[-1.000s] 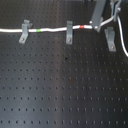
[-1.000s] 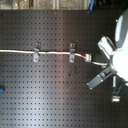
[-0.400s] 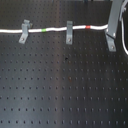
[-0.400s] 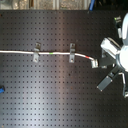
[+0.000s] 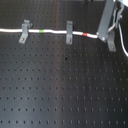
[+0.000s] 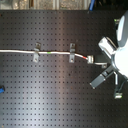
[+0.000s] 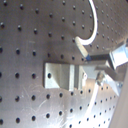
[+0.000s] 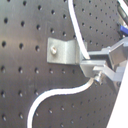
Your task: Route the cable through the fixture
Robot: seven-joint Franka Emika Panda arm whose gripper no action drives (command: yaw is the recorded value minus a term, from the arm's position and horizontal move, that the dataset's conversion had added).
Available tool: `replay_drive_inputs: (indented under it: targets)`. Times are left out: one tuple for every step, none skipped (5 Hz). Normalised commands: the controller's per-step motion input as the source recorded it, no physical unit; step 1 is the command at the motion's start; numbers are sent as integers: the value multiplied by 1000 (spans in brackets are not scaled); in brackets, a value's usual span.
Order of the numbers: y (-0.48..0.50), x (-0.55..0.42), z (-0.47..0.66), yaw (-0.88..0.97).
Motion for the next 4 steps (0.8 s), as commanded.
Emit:
replay_drive_inputs:
  targets:
    - [32,-209,102,783]
    - [-55,-166,128,551]
    - [-132,-192,149,503]
    - [-152,-196,129,83]
